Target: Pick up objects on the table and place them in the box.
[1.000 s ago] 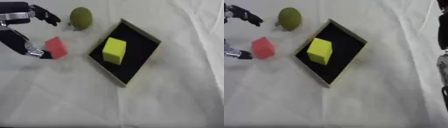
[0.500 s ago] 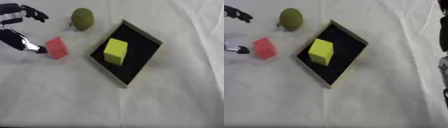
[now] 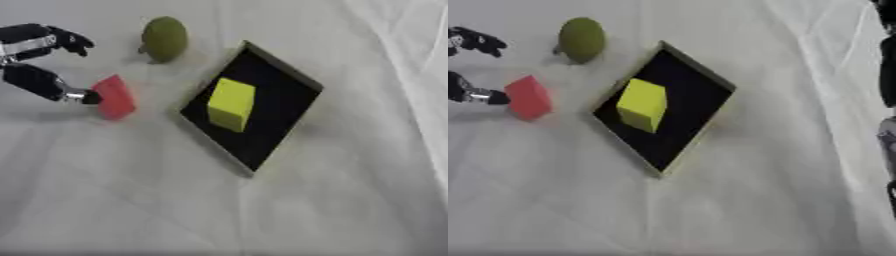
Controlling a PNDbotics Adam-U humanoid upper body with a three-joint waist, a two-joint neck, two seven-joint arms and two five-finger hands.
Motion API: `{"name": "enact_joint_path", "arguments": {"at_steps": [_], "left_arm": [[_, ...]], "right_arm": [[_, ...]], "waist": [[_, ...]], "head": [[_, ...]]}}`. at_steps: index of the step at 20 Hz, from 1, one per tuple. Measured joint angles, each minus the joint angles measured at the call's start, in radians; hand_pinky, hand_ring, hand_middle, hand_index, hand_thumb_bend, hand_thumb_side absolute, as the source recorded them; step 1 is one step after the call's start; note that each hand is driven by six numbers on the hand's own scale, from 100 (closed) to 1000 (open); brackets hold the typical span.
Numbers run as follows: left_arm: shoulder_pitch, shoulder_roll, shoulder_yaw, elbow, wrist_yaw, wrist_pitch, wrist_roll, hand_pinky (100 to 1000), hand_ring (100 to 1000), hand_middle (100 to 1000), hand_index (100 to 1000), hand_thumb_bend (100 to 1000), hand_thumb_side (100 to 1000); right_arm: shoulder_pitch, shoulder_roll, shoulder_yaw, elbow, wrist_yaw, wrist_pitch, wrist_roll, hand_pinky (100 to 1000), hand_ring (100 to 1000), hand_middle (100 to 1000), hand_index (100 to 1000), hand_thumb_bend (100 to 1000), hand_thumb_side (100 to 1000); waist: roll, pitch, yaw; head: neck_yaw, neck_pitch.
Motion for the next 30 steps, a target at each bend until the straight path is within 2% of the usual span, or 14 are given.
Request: {"name": "enact_joint_path", "arguments": {"at_steps": [3,4,5,14,17,30], "left_arm": [[-0.002,0.002,0.001,-0.021,0.023,0.002,-0.019,959,904,795,943,670,590],[-0.005,0.004,0.002,-0.031,0.031,0.005,-0.024,959,904,795,943,658,645],[-0.008,0.007,0.004,-0.04,0.038,0.008,-0.028,959,904,795,943,663,591],[-0.023,0.013,0.001,-0.076,0.072,0.035,-0.054,964,905,784,926,686,605],[-0.03,-0.009,-0.012,-0.064,0.05,0.041,-0.053,974,910,783,922,723,600],[-0.044,-0.073,-0.044,0.041,-0.047,0.037,-0.041,983,919,789,924,751,606]], "right_arm": [[0.0,0.0,0.0,0.0,0.0,0.002,0.002,840,873,709,773,100,664],[0.0,0.0,0.001,0.0,0.0,0.003,0.002,840,873,709,773,100,654],[0.001,0.0,0.002,0.0,0.0,0.003,0.003,840,874,709,773,100,664],[0.008,0.0,0.005,0.0,0.0,0.01,0.009,841,874,710,773,100,665],[0.008,0.0,0.006,0.0,-0.001,0.012,0.011,842,875,710,774,100,665],[0.007,0.004,0.009,0.0,-0.004,0.02,0.019,843,876,710,775,100,666]], "waist": [[0.0,0.0,0.003],[0.0,0.0,0.005],[0.0,0.0,0.006],[0.0,0.0,0.023],[0.0,0.0,0.023],[0.0,0.0,0.011]], "head": [[0.0,0.0],[-0.001,0.001],[-0.001,0.001],[-0.012,0.003],[-0.014,0.006],[-0.012,0.007]]}}
